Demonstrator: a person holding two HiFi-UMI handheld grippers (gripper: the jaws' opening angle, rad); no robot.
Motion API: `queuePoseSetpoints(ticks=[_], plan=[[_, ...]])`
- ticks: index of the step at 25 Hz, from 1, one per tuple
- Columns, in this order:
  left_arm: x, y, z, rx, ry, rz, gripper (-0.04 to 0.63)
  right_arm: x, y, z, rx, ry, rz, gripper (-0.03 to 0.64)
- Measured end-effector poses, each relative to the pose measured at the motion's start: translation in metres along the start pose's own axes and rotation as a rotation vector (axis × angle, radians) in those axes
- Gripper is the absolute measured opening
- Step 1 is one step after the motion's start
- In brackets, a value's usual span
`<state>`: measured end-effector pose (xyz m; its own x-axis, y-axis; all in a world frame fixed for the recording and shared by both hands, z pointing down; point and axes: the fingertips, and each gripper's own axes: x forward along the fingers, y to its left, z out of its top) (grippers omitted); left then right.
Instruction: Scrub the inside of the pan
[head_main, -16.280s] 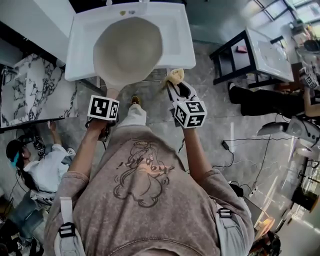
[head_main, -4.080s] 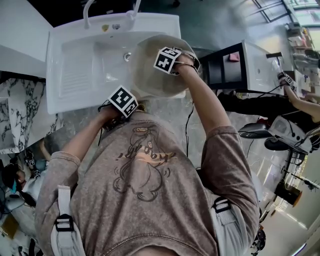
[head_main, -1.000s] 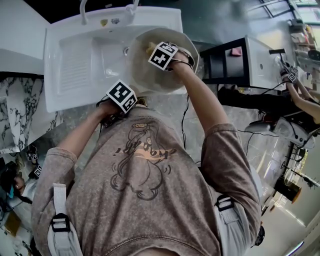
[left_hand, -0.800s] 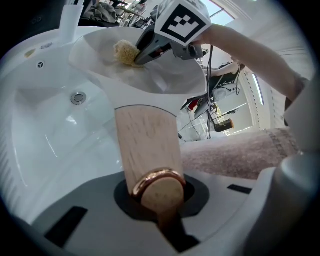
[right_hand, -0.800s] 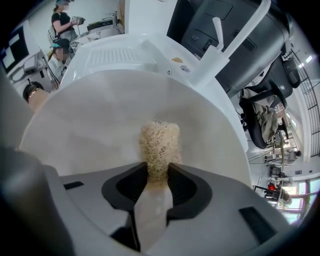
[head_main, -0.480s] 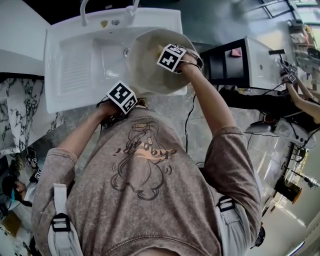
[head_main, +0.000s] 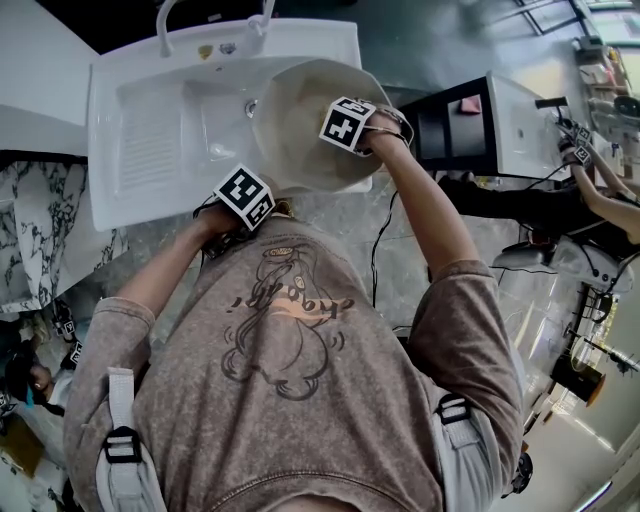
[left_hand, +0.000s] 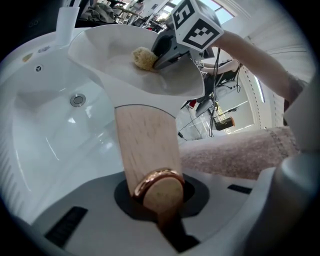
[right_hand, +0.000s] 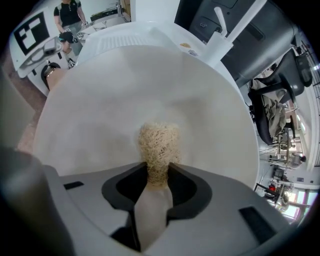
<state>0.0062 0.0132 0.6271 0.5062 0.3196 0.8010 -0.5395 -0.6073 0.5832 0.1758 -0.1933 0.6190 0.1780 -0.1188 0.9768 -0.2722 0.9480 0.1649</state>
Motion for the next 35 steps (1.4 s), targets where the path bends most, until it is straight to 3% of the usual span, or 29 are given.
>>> queuePoseSetpoints(ticks=[12, 15, 19, 22, 25, 35], plan=[[0.001, 0.0, 0.0, -0.007, -0.001, 0.003, 0.035, 0.001, 0.037, -0.007, -0.035, -0.03, 0.074, 0.141], [0.002, 0.0, -0.001, -0.013, -0.002, -0.001, 0.035, -0.004, 0.056, -0.011, -0.009, 0.004, 0.116, 0.141], [0.001, 0.001, 0.0, -0.016, -0.007, 0.002, 0.035, -0.006, 0.084, 0.013, -0.005, -0.076, 0.201, 0.141], [0.002, 0.0, 0.0, -0.017, -0.005, -0.004, 0.035, -0.009, 0.095, 0.022, 0.011, -0.087, 0.219, 0.141], [0.001, -0.001, 0.0, -0.021, -0.006, -0.007, 0.035, -0.009, 0.103, 0.044, 0.007, -0.165, 0.243, 0.141], [-0.002, 0.002, 0.0, -0.004, -0.021, 0.026, 0.031, -0.02, 0.096, 0.065, 0.169, -0.351, 0.243, 0.141]])
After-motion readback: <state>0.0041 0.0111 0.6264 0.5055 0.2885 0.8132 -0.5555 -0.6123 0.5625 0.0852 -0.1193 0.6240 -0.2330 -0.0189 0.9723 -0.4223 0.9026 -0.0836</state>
